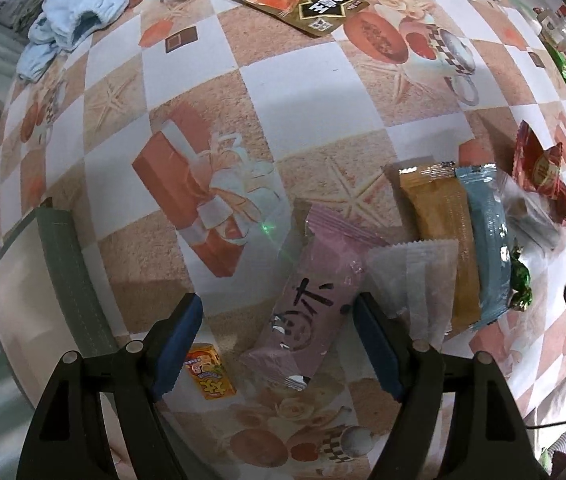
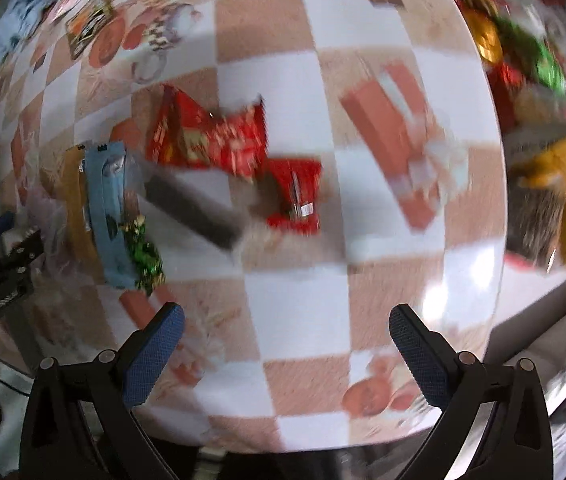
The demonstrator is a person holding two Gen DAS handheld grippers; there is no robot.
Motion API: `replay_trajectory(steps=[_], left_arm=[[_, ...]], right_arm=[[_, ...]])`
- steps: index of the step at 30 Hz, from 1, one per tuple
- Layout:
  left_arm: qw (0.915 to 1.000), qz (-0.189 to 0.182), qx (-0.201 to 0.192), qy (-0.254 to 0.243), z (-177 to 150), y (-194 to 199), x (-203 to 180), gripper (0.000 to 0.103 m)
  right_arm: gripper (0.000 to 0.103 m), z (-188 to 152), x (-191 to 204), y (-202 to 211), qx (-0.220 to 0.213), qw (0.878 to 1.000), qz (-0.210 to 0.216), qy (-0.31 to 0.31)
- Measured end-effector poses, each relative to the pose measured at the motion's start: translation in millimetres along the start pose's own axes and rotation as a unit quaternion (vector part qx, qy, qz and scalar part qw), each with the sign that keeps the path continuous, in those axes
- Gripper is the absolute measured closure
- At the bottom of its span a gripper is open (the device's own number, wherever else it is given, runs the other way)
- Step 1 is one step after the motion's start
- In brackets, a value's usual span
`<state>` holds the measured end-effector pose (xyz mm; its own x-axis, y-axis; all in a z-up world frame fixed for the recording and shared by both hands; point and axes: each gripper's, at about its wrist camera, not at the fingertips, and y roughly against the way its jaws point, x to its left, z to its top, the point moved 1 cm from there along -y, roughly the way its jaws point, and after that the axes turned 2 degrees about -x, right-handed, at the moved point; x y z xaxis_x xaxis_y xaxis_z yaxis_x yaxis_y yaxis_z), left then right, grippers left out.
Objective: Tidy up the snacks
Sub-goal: 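Move both tools back over the snack pile, then grasp the pink packet with the left tool while the right tool grasps a clear packet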
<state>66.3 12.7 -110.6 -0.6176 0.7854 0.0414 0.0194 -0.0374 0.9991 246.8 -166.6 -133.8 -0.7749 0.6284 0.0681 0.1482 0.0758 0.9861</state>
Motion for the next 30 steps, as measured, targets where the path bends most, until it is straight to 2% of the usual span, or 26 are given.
replay_trajectory(steps=[3,5,7,8,9,14,15,17,21,22,24,25,26,27,30], left_arm=[[1.0000,-0.002,0.001,0.004,3.5,-1.6,5.2,0.022],[1.0000,-0.003,0.002,0.005,6.7,-4.7,6.9,0.022],[1.0000,-0.004,0.004,0.005,8.6,-5.8,12.1,0.022],[1.0000,-0.006,0.004,0.005,8.8,-6.5,14.8,0.022],[1.0000,-0.006,0.005,0.005,9.2,-8.7,13.6,0.022],[0.9997,-0.016,0.010,0.017,12.0,-7.4,10.1,0.022],[0.9995,-0.018,0.011,0.021,12.0,-7.9,11.6,0.022],[0.9993,-0.022,0.013,0.028,10.2,-10.4,11.8,0.022],[0.9996,-0.021,0.010,0.018,13.6,-9.8,6.1,0.024],[0.9996,-0.023,0.008,0.012,14.0,-9.0,4.5,0.029],[0.9992,-0.040,0.004,0.003,13.6,-6.0,-0.4,0.046],[0.9990,-0.045,0.003,-0.001,13.8,-4.3,-3.1,0.057],[0.9989,-0.045,-0.001,-0.013,13.5,-2.6,-6.8,0.066],[0.9988,-0.043,-0.003,-0.021,13.5,-1.5,-11.0,0.068],[0.9989,-0.036,-0.009,-0.030,12.2,-0.4,-14.8,0.072]], right_arm=[[0.000,11.0,16.1,5.3,-0.019,0.998,-0.026,0.048],[0.000,15.5,31.4,8.1,-0.029,0.996,-0.026,0.083],[0.010,19.9,44.8,9.8,-0.034,0.993,-0.027,0.113],[0.022,21.1,52.0,7.9,-0.030,0.991,-0.027,0.128],[0.028,22.3,57.9,4.9,-0.022,0.990,-0.027,0.138],[0.029,29.7,70.4,7.0,-0.025,0.988,-0.026,0.153],[0.041,26.0,72.0,5.5,-0.025,0.987,-0.023,0.155],[0.049,28.9,76.4,5.4,-0.016,0.987,-0.020,0.159],[0.049,34.7,93.4,8.2,-0.022,0.985,-0.025,0.167],[0.049,32.8,102.2,7.1,-0.021,0.986,-0.025,0.165],[0.049,35.2,106.7,9.5,-0.020,0.987,-0.023,0.161],[0.051,35.8,105.5,9.4,-0.019,0.987,-0.021,0.158],[0.062,36.3,106.0,12.9,-0.021,0.988,-0.019,0.153],[0.080,35.8,104.6,15.1,-0.024,0.988,-0.018,0.148],[0.083,40.2,89.9,23.1,-0.019,0.992,-0.006,0.127]])
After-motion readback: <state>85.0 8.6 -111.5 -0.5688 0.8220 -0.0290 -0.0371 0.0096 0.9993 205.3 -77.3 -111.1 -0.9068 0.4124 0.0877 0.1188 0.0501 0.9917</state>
